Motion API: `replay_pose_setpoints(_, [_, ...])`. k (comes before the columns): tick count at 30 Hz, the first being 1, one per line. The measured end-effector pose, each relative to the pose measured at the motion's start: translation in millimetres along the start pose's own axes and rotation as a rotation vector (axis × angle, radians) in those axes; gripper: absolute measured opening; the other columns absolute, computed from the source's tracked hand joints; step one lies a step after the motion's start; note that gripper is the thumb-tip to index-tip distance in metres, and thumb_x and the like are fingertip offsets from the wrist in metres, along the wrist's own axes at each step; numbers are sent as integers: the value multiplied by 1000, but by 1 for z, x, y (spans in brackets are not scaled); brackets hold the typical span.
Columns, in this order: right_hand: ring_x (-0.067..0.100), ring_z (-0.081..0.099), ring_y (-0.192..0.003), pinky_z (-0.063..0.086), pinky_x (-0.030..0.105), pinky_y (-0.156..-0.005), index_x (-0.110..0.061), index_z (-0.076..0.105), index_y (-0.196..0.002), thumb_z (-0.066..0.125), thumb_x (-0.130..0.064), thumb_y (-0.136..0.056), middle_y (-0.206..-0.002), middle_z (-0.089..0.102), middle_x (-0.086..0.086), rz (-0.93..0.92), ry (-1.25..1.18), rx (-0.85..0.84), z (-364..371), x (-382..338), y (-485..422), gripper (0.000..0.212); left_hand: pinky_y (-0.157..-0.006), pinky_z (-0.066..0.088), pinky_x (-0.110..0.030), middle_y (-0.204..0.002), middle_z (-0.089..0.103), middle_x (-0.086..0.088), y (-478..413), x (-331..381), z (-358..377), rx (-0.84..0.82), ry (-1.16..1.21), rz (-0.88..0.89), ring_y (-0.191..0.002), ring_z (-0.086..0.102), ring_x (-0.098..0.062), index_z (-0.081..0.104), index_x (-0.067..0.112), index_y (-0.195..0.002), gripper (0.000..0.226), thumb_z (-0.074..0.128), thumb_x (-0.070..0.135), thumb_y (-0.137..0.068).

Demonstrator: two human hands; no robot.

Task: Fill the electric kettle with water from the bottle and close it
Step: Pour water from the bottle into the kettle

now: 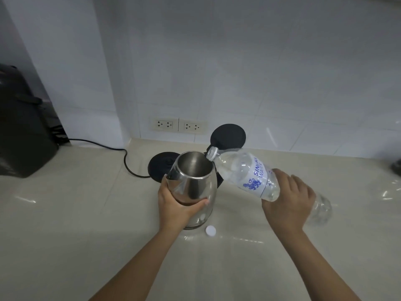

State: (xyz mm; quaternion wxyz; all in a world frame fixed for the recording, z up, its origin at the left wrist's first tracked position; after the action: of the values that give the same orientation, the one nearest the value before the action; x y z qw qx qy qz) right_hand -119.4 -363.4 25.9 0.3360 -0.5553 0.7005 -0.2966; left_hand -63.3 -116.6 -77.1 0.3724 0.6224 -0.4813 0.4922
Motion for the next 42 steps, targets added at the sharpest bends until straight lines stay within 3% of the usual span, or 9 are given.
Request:
replay_pose_setpoints(6, [30,67,-99,37,46,-89,-16,66,-106,55,-9,-65,-96,74,1,-30,115,8,6,6,-3,43,-110,40,-40,-145,39,2,0,-1,1,6,14,17,-135,40,-17,23,23,-149,140,93,52,-31])
replay_pose_setpoints(10, [31,68,-103,31,47,-93,-18,58,-113,56,-3,-64,-106,74,2,-89,103,23,7,7,-6,51,-108,42,-41,-144,40,2,-1,-2,2,13,13,21,-134,42,-17,25,23,-148,139,92,54,-30])
replay_pose_setpoints(29, [32,68,-104,29,49,-96,-19,54,-116,51,-7,-67,-107,75,3,-135,111,38,8,13,-11,50,-108,42,-42,-142,42,0,-2,-3,1,19,13,34,-132,43,-18,27,20,-147,137,93,52,-30])
replay_pose_setpoints(42, [31,69,-102,29,49,-96,-21,52,-116,57,2,-58,-107,75,0,-143,121,28,2,11,-14,62,-108,42,-44,-143,41,-2,-2,-4,1,5,-3,46,-133,42,-20,27,20,-146,137,92,55,-30])
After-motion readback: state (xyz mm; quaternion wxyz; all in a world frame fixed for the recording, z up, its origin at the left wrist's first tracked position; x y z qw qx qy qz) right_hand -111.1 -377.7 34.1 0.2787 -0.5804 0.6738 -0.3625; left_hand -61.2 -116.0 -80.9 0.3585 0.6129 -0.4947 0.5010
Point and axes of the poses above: each hand's wrist, its own y-axis away from the middle knuckle, its own z-axis out of the palm, x = y × z, the point moved 4 cm from there along -y, towards the middle knuckle
